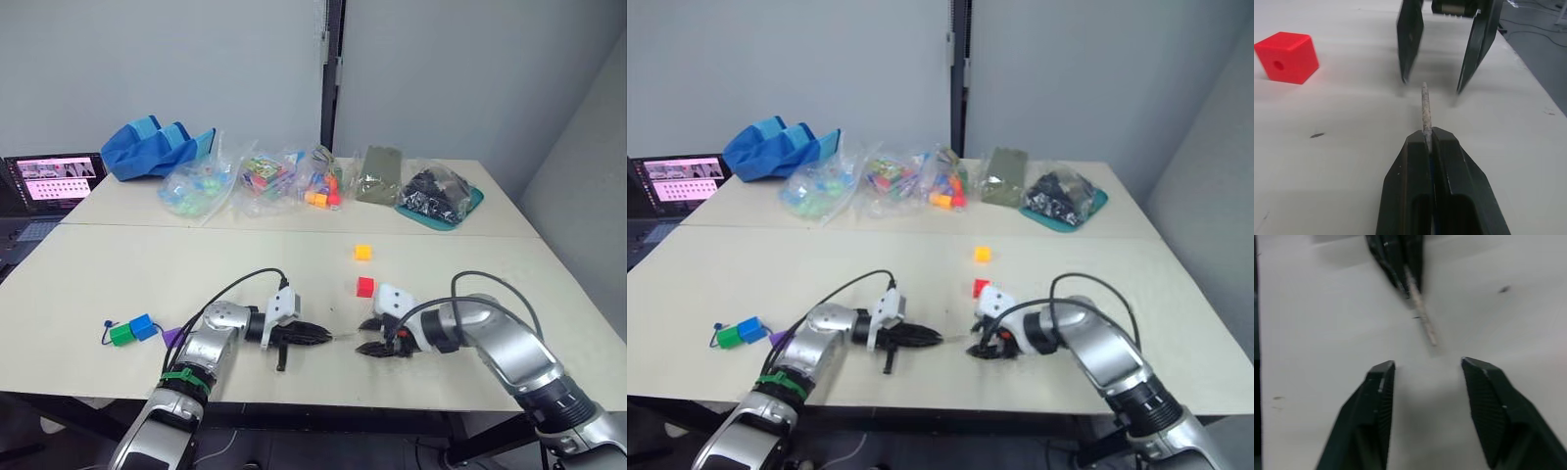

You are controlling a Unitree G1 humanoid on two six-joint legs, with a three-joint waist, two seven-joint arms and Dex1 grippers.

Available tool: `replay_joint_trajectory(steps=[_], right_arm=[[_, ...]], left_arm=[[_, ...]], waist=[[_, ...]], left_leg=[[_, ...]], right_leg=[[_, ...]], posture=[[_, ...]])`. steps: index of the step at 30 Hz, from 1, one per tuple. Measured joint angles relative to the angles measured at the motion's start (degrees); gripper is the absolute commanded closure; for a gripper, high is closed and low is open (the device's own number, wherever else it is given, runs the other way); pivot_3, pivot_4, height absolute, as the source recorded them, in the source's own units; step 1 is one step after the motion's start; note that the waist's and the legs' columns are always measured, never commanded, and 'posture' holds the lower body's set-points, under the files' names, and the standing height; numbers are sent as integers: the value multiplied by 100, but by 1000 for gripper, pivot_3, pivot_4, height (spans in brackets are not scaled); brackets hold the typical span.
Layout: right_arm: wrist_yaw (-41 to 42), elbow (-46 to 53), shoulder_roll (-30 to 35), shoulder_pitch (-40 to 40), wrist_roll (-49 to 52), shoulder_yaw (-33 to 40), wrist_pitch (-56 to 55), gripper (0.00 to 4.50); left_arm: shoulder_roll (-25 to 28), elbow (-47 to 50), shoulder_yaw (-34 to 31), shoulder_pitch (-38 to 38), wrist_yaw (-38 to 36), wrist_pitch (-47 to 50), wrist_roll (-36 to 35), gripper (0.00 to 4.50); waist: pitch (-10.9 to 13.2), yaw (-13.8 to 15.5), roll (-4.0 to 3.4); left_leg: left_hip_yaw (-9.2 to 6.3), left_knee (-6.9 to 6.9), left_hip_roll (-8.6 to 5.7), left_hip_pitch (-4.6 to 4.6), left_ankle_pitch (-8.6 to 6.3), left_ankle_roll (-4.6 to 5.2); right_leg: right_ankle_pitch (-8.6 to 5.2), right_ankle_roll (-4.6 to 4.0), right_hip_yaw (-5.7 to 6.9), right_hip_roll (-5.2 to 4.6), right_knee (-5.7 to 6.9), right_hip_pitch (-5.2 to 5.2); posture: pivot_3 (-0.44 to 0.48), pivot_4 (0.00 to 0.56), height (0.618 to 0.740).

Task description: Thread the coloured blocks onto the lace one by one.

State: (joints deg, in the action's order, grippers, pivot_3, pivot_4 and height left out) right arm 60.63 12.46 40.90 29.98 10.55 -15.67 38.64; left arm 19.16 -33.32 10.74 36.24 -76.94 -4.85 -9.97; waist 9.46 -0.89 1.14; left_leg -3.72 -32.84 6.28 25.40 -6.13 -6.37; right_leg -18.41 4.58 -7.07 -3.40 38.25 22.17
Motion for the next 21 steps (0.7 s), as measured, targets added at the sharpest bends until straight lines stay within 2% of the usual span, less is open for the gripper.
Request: replay_joint_trajectory(steps=[3,4,8,11,15,21], right_arm=[[-110,239,126,-60,178,508,-59,184],[-204,296,202,-173,201,752,-124,64],[-537,374,423,-839,139,1254,-349,64],[-889,470,277,-1541,190,1720,-452,64],[-1162,793,208,-2303,219,2231,-753,64],[-1614,975,-500,-3520,536,3105,-1108,64]], left_arm=[[49,-79,-116,9,-3,-1,-55,4500],[81,-91,-157,6,-10,0,-79,4500],[134,-116,-280,-25,-21,-5,-143,4500],[116,-122,-354,-54,-6,-34,-177,4500],[54,-240,-447,-8,128,-523,-164,4500],[58,-449,-566,62,75,-707,-186,4500]], waist=[[0,-4,0],[0,4,0],[0,64,1],[0,67,0],[-1,30,0],[-1,17,0]], left_leg=[[0,1,0,0,0,0],[-1,1,0,0,0,0],[-1,1,-1,2,0,0],[-1,0,-2,4,0,0],[-2,-1,-2,0,0,0],[-4,-2,-3,-1,0,0]], right_leg=[[0,0,0,0,0,0],[0,0,1,0,-2,-1],[0,1,3,-2,-12,-6],[0,1,1,-2,-10,-4],[0,1,1,-2,-9,-7],[0,2,1,-2,-9,-12]], posture=[[0,150,740],[0,150,740],[0,150,740],[0,150,740],[0,150,740],[0,150,740]])
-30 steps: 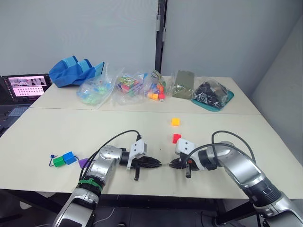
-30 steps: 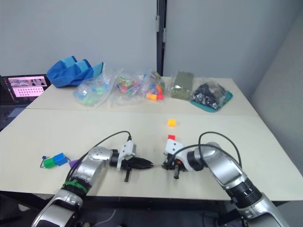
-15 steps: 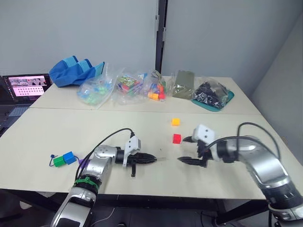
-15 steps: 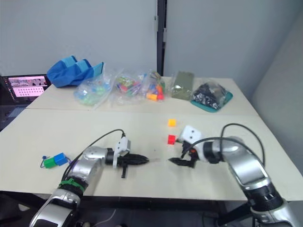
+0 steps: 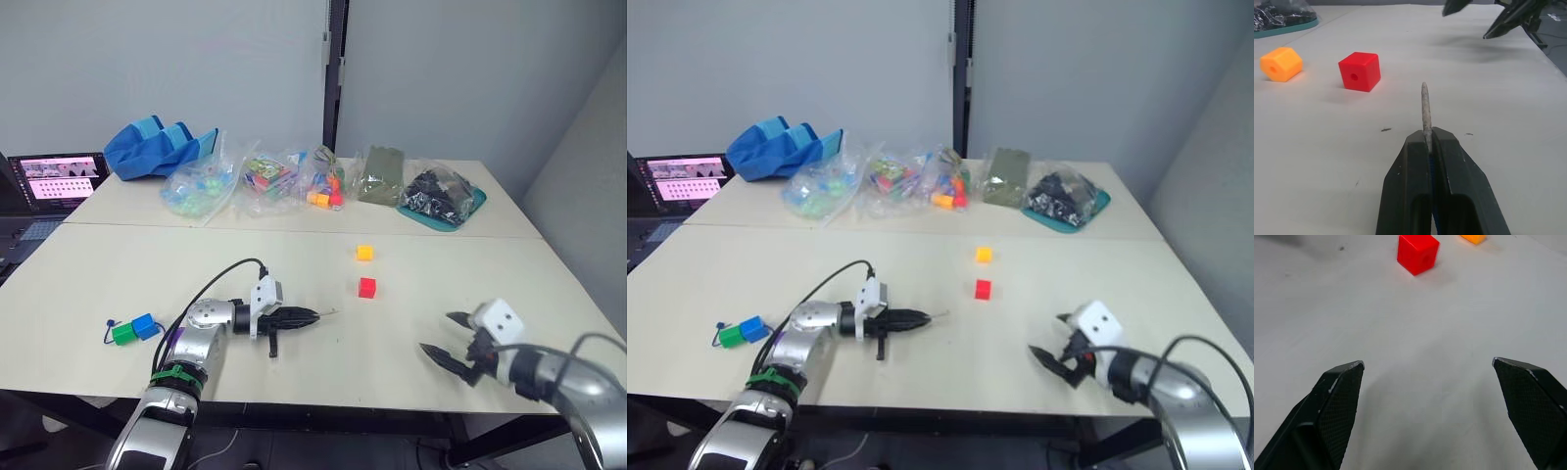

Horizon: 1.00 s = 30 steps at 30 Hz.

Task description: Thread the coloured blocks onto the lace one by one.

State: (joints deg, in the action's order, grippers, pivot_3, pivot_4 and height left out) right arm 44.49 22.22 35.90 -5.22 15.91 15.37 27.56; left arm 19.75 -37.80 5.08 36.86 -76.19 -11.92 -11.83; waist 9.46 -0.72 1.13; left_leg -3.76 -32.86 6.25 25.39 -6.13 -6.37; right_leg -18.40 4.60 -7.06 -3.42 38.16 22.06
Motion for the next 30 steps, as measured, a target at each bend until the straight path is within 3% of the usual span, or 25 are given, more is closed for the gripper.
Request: replay_joint_trajectory(steps=[5,11,17,26,30], right_arm=[[-390,71,-523,-210,155,128,-196,64],[-643,113,-597,-73,291,79,-156,64],[-1005,120,-729,886,286,-409,16,64],[-1911,-1359,-1864,2506,-79,-1310,141,64],[-2114,-1852,-2085,2760,-347,-1602,45,64]], left_arm=[[-1,-66,-11,69,-82,-9,-49,4500],[24,-59,-67,63,-65,-48,-58,4500],[38,178,-83,-101,35,-41,-61,4500],[186,755,-122,-553,292,75,-64,4500],[235,1049,-113,-754,309,227,-78,4500]], waist=[[0,-50,-1],[0,-30,-1],[-1,-64,-1],[-1,-30,-2],[-1,2,-2]], left_leg=[[0,2,0,-7,0,0],[0,1,0,-6,0,0],[0,4,0,-7,0,0],[-1,5,0,-5,1,-1],[-1,7,0,-3,1,-2]], right_leg=[[1,0,-1,1,5,0],[1,0,-2,0,4,-1],[1,0,-2,1,5,-1],[2,0,-1,1,4,1],[2,0,1,0,4,1]], posture=[[0,150,740],[0,150,740],[0,150,740],[0,150,740],[0,150,740]])
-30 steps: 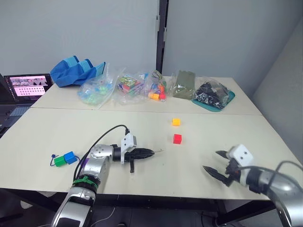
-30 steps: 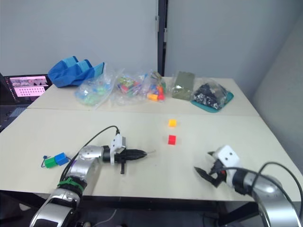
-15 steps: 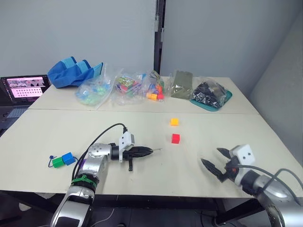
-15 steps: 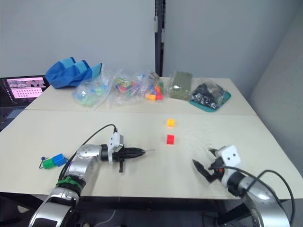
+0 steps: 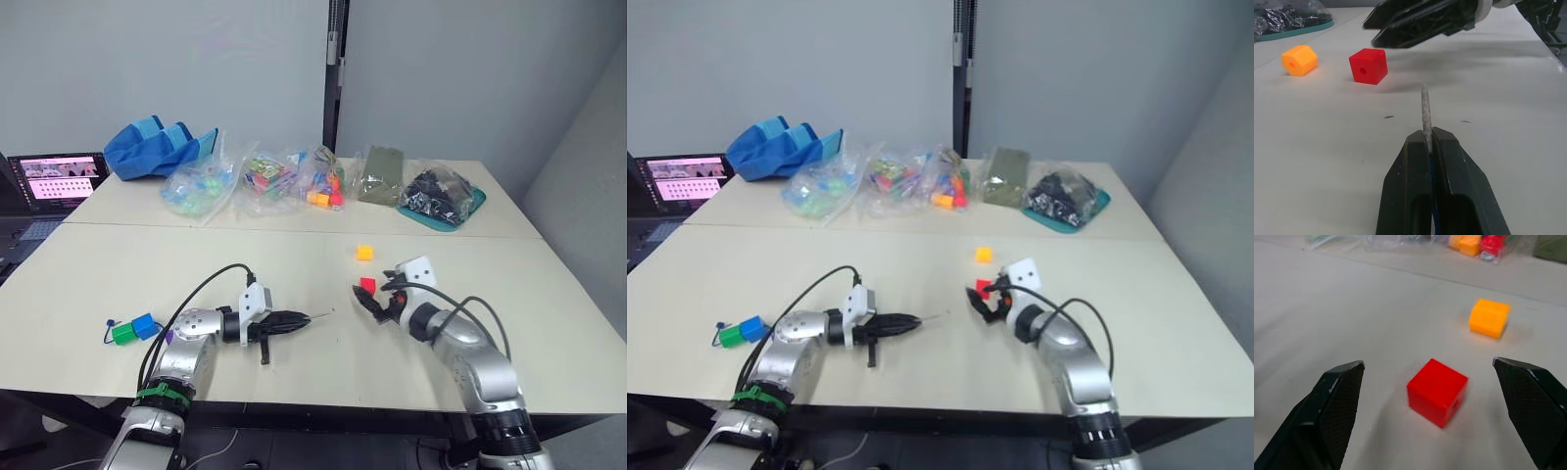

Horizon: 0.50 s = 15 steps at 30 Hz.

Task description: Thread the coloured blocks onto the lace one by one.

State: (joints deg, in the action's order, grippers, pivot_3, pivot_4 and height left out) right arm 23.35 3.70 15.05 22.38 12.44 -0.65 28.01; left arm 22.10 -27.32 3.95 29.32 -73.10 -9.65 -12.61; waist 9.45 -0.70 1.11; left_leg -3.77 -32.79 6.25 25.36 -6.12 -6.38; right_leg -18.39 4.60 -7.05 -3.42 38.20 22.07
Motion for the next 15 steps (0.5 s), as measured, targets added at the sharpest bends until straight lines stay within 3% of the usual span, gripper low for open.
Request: replay_joint_trajectory(steps=[8,15], right_arm=[[-503,-909,-308,286,-236,45,-213,64],[-510,-1118,-509,342,-224,87,-437,2213]], left_arm=[[11,412,63,-63,99,244,-28,4500],[17,427,127,-63,154,342,-28,4500]], waist=[[0,-29,-1],[0,-47,-1]], left_leg=[[0,2,0,-1,0,0],[0,3,0,-1,0,0]], right_leg=[[0,0,0,0,3,2],[0,0,0,0,5,4]], posture=[[0,150,740],[0,150,740]])
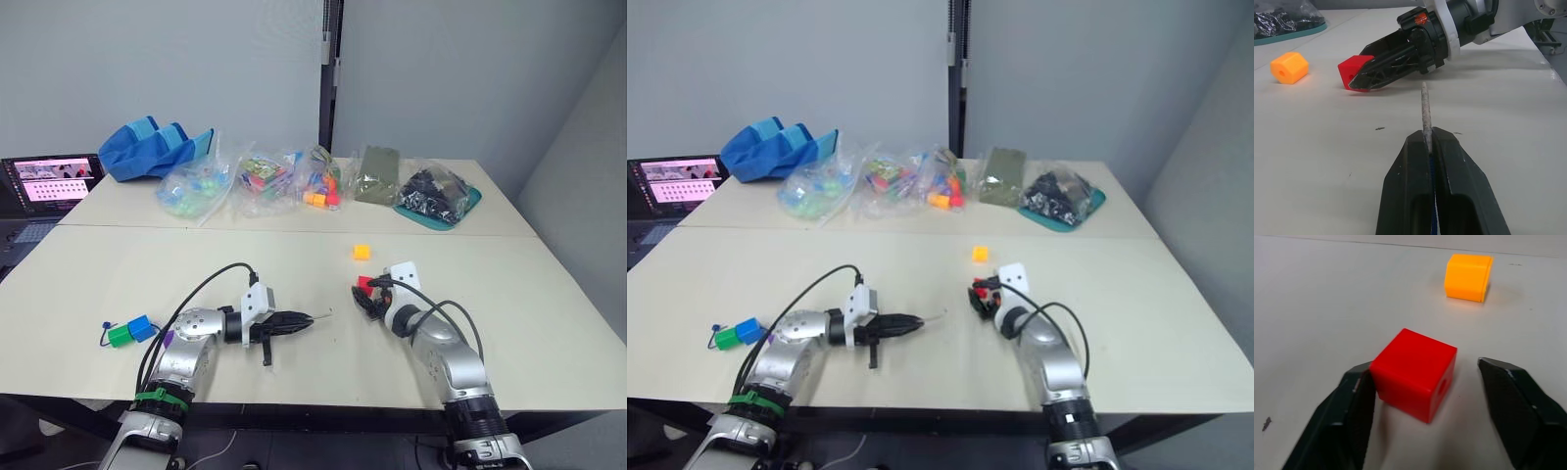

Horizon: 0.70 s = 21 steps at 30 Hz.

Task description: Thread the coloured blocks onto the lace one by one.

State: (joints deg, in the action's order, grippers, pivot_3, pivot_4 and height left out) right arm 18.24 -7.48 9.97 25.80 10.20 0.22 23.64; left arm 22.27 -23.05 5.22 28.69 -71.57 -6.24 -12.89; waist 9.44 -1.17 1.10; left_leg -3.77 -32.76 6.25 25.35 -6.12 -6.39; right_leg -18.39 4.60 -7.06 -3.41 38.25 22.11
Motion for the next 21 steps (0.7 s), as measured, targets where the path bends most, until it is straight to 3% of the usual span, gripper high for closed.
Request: replay_joint_trajectory(steps=[2,6,16,21], right_arm=[[1,1,-16,0,-1,1,-50,2887],[-14,273,-12,-172,3,7,-38,2902],[-85,2956,186,-2125,162,-105,830,2904],[-366,3596,119,-2822,75,-355,955,2909]], left_arm=[[-1,0,25,7,7,22,0,4500],[-54,2,78,64,15,29,0,4500],[-247,-239,278,377,-179,24,-4,4500],[-434,-706,389,747,-420,-33,0,4500]], waist=[[0,2,0],[0,26,0],[0,38,0],[0,-2,1]], left_leg=[[0,0,0,0,0,0],[0,0,0,1,0,0],[0,-1,0,6,-1,0],[0,-1,0,4,-1,1]], right_leg=[[0,0,0,0,0,0],[0,0,0,0,-2,0],[-1,1,-1,0,-7,2],[-1,1,-2,0,-6,3]], posture=[[0,150,740],[0,150,740],[0,150,740],[0,150,740]])
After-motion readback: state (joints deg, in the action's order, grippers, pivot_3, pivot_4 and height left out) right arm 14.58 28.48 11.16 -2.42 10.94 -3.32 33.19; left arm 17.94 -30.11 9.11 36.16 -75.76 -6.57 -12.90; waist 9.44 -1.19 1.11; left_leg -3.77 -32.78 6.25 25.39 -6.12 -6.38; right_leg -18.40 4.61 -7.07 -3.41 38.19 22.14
